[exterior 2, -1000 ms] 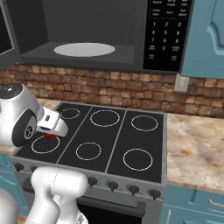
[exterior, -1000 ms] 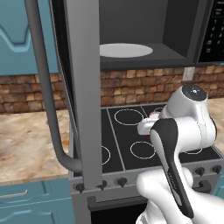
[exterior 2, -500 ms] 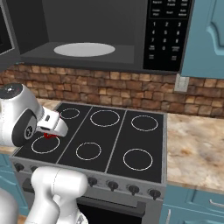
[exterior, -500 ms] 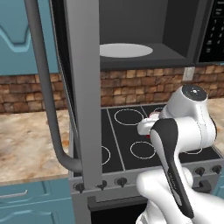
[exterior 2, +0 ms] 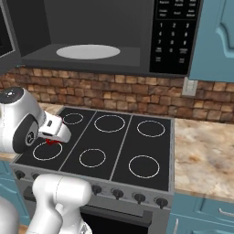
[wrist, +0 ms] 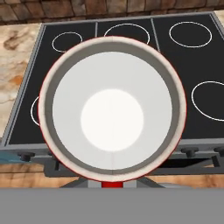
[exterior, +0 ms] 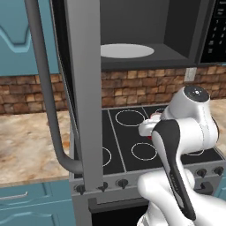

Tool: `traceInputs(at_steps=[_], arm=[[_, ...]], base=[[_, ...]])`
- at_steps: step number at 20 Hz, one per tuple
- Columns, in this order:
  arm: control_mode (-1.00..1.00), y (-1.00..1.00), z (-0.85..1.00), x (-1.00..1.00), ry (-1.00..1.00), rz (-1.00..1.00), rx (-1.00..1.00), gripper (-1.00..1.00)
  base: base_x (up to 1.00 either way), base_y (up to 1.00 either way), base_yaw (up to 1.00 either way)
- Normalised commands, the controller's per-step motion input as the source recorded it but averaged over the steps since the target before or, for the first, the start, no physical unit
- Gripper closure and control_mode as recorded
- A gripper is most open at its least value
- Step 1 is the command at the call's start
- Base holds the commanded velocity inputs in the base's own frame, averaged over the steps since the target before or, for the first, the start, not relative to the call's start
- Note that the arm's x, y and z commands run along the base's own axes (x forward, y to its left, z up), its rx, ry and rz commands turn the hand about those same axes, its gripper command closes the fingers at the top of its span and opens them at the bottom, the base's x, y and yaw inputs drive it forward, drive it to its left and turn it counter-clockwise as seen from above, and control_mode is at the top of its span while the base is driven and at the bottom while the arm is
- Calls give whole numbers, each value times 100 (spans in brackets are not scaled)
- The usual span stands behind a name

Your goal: Pick the mug from the counter and place it inside the microwave. Then close the microwave.

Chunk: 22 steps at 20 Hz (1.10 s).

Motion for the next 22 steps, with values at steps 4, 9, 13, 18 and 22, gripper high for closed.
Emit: traceInputs(at_steps=[4,9,13,18,22], arm=[[-100,3,0,-27,-6,18,-1,100],[-100,0,60,-14,-4,10,-1,100],[-100,0,85,0,-5,1,0,100],[-100,0,80,15,-5,0,0,100],[-100,17,57,58,-3,0,0,100]], base=[[0,0,0],[0,0,0],[0,0,0],[0,0,0],[0,0,0]])
